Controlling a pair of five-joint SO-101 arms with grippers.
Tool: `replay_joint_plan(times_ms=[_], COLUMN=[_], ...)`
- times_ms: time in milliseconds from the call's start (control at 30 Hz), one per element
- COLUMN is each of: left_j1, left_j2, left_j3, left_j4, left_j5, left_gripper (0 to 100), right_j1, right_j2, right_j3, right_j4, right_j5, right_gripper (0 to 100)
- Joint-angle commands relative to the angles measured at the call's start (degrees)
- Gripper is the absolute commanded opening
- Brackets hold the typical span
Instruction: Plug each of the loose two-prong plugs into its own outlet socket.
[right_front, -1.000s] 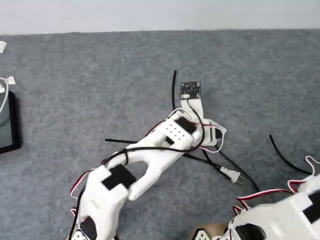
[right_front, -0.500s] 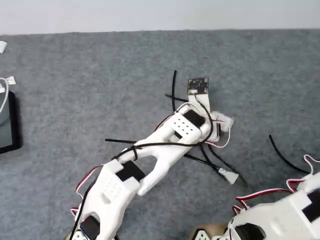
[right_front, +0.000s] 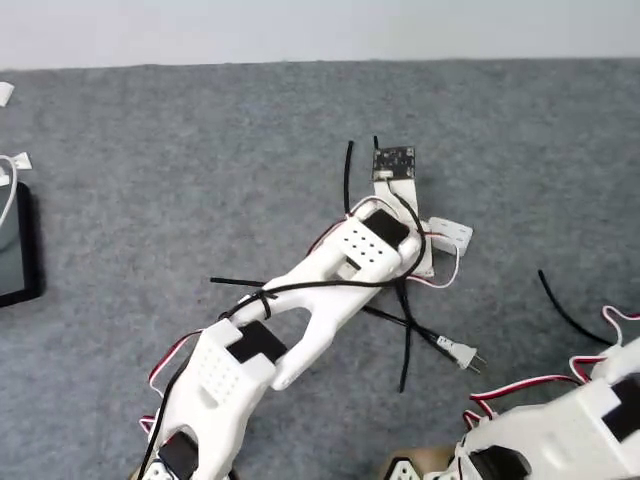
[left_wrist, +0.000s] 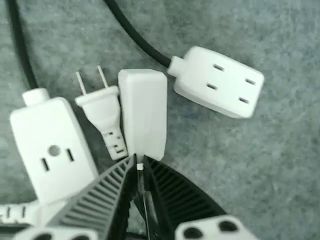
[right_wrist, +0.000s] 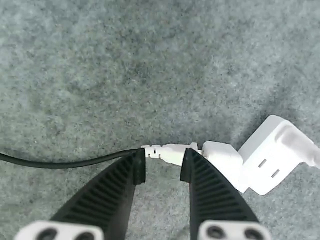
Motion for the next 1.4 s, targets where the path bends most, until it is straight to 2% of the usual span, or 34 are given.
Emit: replay_joint_plan(times_ms=[0,67,200,500,833,1233,1367], left_j1=[-2.99,-2.46,0.62,0.97,-4.92,-5.71,-5.89], left_j2=[0.18,0.09,-1.14,4.48,11.96,14.77,14.77], left_j3=[-1.1,-4.35,-12.18,-19.65,-26.86,-28.09,-36.26], left_j4=[1.85,5.54,12.75,8.79,11.08,13.98,19.34], left_j5=[-6.07,-9.41,-9.67,-9.76,-9.58,-9.41,-9.49], left_gripper=[5,9,16,24,25,25,25], right_j1=[-1.36,-1.63,-1.71,-1.63,-1.71,-3.12,-3.12], right_j2=[-0.66,-0.66,0.75,4.18,3.91,4.35,4.44], right_j3=[-2.81,-2.81,-2.81,-3.08,-3.16,-3.08,-3.08], right_j4=[-0.92,-0.92,-2.15,-3.21,-3.3,-3.3,-3.3], right_j5=[-0.62,-0.62,-0.7,-0.18,-0.18,-0.18,-0.18], right_gripper=[11.7,11.7,11.7,11.7,11.7,11.7,11.7])
